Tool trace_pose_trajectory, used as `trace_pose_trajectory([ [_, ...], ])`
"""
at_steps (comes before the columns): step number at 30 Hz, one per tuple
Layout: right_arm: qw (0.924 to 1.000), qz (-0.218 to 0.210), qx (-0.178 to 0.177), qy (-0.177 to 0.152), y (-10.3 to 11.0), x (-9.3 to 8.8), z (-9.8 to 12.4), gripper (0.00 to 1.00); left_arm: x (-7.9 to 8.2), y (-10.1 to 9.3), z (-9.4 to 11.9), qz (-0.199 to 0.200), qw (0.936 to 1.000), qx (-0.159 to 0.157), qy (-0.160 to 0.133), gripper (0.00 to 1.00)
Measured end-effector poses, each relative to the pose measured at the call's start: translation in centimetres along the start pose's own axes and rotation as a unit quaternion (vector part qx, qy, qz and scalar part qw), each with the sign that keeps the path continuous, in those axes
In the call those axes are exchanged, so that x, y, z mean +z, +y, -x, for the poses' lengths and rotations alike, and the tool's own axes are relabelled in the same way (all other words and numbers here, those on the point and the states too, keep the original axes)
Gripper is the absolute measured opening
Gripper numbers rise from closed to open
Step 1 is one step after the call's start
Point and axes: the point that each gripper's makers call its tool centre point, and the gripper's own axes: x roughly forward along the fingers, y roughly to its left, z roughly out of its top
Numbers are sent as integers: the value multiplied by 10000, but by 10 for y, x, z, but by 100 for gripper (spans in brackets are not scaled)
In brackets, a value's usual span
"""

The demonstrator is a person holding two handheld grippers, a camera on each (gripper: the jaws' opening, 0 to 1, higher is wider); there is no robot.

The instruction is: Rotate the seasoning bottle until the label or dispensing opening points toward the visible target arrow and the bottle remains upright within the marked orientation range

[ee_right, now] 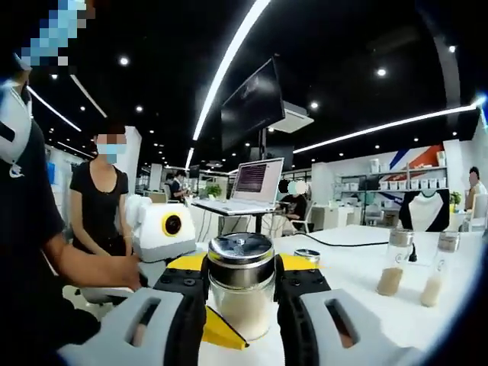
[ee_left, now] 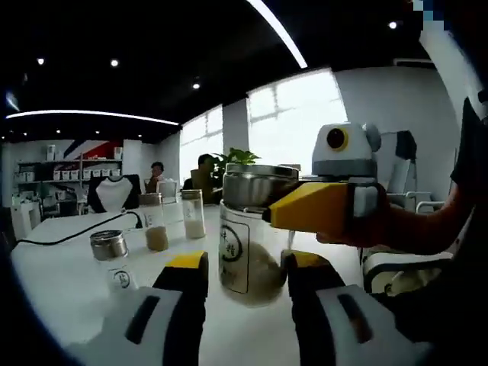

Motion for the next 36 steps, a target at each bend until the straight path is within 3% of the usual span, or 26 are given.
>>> trace_pose_trajectory([
  [1, 10000, -20, 92, 33, 2, -1, 2, 32, 1, -2, 0, -91, 9999, -32, -29, 49],
  [4, 9996, -29, 273, -35, 7, 0, 7, 32, 0, -24, -2, -466, 9975, -527, 22, 41],
  [8, 9993, -63, 370, 7, 12, -4, 10, 32, -5, -33, -8, -434, 9969, -632, 191, 37],
  [10, 9995, -20, 297, 56, 11, -7, 10, 33, -8, -28, -13, -545, 9972, -443, 245, 36],
  [12, 9994, 336, -33, 64, 5, -10, 8, 33, -12, -20, -16, -643, 9971, -71, 410, 36],
  [13, 9989, 421, -200, 90, 2, -11, 7, 33, -14, -11, -19, -683, 9958, 340, 512, 36],
  [16, 9946, 349, -967, 136, -16, -19, 3, 33, -17, 8, -20, -776, 9872, 1172, 750, 36],
  [20, 9904, 85, -1375, -123, -22, -17, 1, 33, -10, 15, -17, -612, 9820, 1692, 575, 36],
  [22, 9886, 47, -1501, -68, -22, -19, 0, 33, -11, 18, -15, -728, 9783, 1833, 636, 36],
  [25, 9875, 239, -1557, 49, -22, -22, -1, 32, -14, 18, -14, -794, 9816, 1617, 638, 36],
  [28, 9923, -8, -1233, 120, -22, -23, 1, 32, -11, 10, -13, -549, 9914, 1107, 435, 36],
  [31, 9966, -19, -816, 106, -16, -18, 3, 32, -1, -1, -8, 17, 9994, 339, -27, 36],
  [34, 9991, -270, -324, 16, -5, -13, 4, 32, 4, -8, -5, 77, 9998, 10, -168, 39],
  [36, 9985, -523, -111, -105, -2, -9, 6, 32, 10, -15, -4, -121, 9993, -163, -299, 37],
])
